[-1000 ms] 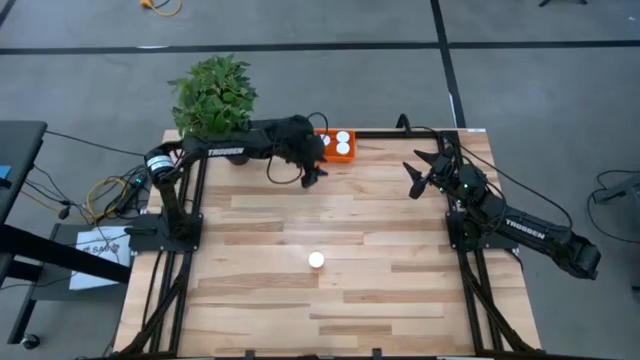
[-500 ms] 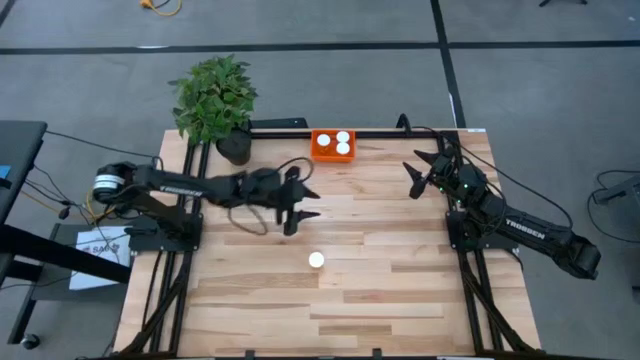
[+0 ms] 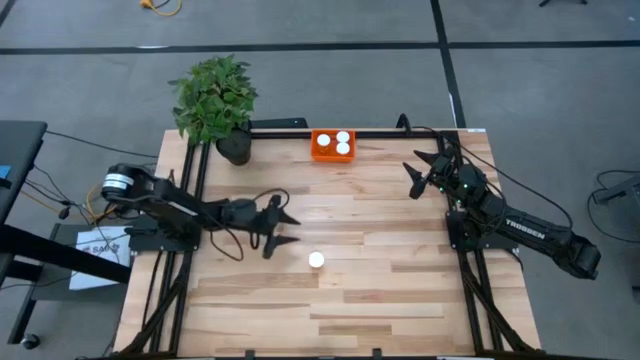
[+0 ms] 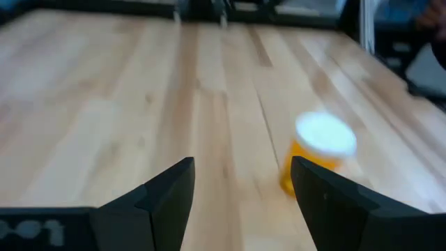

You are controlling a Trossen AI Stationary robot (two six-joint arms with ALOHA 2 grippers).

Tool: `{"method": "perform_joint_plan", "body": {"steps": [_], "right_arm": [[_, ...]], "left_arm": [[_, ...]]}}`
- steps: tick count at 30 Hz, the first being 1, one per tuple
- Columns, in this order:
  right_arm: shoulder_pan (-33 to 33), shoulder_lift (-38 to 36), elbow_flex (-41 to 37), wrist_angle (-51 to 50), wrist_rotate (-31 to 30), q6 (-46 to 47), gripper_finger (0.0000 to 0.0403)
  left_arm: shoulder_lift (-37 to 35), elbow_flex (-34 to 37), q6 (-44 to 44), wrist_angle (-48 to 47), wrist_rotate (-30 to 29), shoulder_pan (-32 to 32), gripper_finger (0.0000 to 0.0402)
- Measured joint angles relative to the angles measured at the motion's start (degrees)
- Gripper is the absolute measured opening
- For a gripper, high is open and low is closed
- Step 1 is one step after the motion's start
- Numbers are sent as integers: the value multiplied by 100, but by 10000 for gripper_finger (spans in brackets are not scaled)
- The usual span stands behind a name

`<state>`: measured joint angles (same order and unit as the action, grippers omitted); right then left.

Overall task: Pick and place pill bottles into a basket
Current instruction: Put the orange pill bottle into the orange bin

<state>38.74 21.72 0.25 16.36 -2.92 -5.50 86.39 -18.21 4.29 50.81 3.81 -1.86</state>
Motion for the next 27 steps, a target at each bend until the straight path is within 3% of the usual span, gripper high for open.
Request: {"method": "perform_joint_plan", "body": {"steps": [16,27], "right_arm": [[1,2,0,-2,2,103,249],[0,2,0,-2,4,103,249]], "left_arm": [[1507,-674,22,7,353,-505,228],[1589,-904,101,9,666,-510,228]]}}
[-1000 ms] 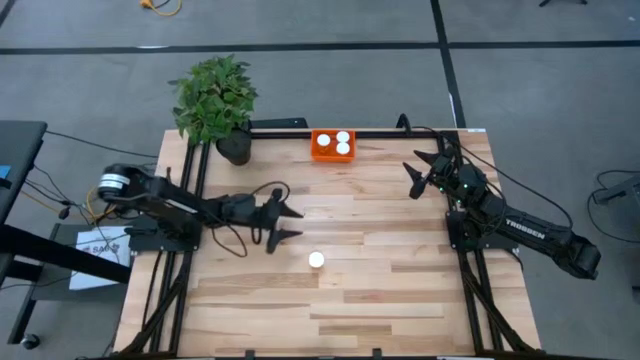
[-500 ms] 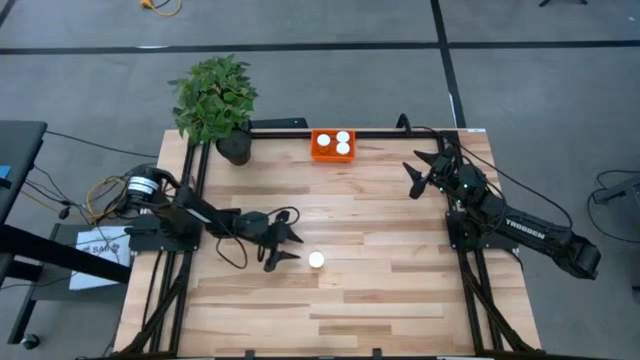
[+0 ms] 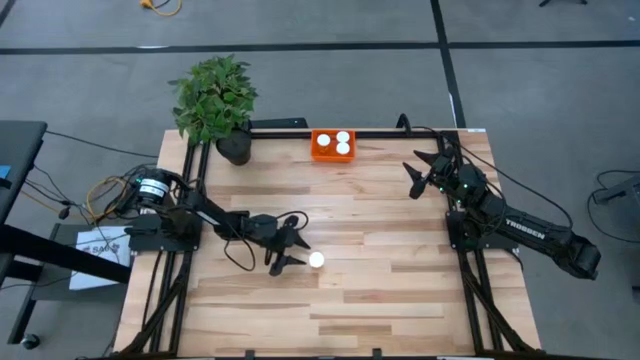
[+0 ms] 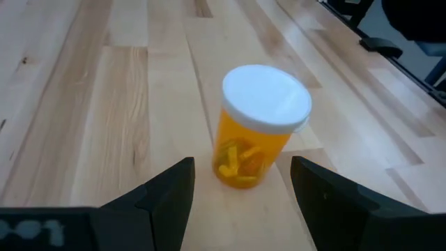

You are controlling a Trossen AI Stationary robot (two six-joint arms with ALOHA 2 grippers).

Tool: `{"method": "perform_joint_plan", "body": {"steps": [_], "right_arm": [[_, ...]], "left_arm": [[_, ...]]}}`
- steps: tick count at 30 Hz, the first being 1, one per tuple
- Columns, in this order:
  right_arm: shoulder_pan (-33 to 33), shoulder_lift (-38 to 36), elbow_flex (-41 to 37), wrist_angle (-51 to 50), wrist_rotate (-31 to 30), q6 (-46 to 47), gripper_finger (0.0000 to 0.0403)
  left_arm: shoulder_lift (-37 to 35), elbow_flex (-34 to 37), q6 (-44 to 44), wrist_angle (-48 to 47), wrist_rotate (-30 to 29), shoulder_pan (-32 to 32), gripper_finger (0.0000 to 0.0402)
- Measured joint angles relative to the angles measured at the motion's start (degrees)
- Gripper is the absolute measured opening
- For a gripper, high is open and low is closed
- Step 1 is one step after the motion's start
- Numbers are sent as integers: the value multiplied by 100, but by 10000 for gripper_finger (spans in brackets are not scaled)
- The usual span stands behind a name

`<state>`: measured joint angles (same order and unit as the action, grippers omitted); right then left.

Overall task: Pick and place pill bottles into a basket
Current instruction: Put the orange pill bottle into the orange bin

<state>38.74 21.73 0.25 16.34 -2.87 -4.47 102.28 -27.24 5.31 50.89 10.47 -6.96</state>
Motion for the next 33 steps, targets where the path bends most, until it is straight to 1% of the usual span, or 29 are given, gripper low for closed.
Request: {"method": "perform_joint_plan", "body": {"steps": [8,20,28,33], "right_arm": [[0,-2,0,0,0,2,249],[0,-2,0,0,2,8,249],[0,-2,0,0,2,7,249],[0,0,0,0,2,7,249]], "left_arm": [[0,-9,129,4,81,-56,228],[0,-212,-410,-7,-45,-118,228],[0,-503,-541,-530,-41,-118,228],[0,-529,-619,-553,-39,-118,228]]}}
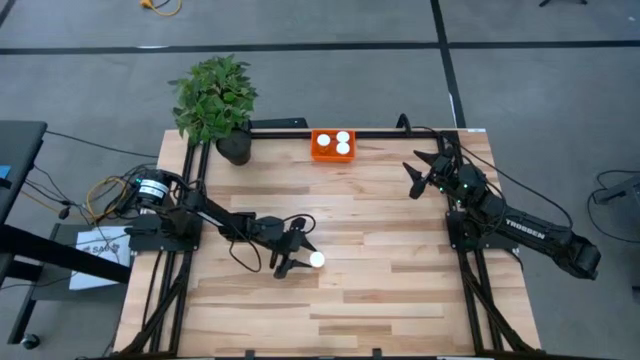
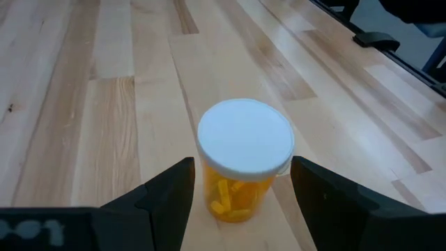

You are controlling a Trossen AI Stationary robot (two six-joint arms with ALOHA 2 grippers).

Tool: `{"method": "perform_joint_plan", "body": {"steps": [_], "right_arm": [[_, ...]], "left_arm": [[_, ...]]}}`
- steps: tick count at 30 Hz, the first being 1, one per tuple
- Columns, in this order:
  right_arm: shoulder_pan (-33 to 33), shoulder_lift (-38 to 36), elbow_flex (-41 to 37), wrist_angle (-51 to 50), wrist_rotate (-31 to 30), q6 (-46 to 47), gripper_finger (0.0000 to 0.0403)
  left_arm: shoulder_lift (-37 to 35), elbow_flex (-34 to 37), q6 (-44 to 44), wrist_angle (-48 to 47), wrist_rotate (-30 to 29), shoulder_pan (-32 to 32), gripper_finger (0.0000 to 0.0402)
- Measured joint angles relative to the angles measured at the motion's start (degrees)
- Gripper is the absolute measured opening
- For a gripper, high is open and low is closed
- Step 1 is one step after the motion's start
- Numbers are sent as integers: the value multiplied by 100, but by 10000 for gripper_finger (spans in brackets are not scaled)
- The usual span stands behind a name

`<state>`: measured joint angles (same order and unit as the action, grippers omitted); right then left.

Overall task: Pick and place pill bottles into a basket
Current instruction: Put the orange pill bottle into the orange bin

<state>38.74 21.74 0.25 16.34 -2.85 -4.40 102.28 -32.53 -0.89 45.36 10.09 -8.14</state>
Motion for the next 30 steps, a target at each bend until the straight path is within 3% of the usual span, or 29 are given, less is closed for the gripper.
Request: {"method": "perform_joint_plan", "body": {"steps": [21,30], "right_arm": [[0,-2,0,0,0,-2,249],[1,-2,0,0,0,-3,249]], "left_arm": [[0,-4,35,86,1,-122,228],[0,-404,-123,-518,130,-122,228]]}}
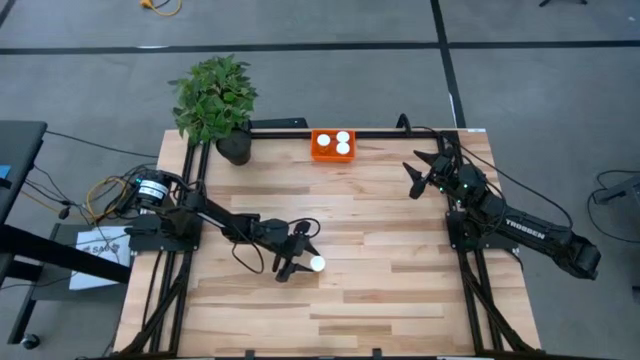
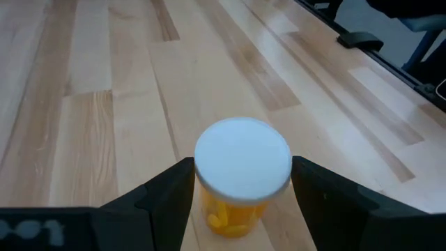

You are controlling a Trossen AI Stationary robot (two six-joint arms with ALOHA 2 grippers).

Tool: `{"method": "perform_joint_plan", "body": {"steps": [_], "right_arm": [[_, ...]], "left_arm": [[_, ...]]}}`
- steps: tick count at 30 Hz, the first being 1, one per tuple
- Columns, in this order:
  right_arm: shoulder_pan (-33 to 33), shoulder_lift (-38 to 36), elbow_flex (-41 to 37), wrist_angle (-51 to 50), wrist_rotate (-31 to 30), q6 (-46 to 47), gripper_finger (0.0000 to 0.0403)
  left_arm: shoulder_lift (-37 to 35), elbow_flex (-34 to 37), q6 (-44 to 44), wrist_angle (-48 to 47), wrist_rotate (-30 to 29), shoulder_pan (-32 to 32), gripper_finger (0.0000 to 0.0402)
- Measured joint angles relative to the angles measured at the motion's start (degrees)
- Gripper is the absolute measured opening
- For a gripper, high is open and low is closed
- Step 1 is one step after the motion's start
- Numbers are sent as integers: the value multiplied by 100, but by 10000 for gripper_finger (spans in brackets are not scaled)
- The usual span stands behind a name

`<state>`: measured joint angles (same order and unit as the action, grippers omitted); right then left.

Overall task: Pick and place pill bottles into a basket
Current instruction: Put the orange pill bottle into the orange bin

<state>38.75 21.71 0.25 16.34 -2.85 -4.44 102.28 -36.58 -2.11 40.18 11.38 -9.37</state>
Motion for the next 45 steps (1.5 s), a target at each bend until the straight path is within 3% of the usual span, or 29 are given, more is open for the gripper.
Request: {"method": "perform_joint_plan", "body": {"steps": [32,45], "right_arm": [[-1,0,0,2,0,-3,249],[-1,2,0,0,0,-3,249]], "left_arm": [[0,-79,-50,-185,32,9,228],[0,-79,-156,-179,30,9,193]]}}
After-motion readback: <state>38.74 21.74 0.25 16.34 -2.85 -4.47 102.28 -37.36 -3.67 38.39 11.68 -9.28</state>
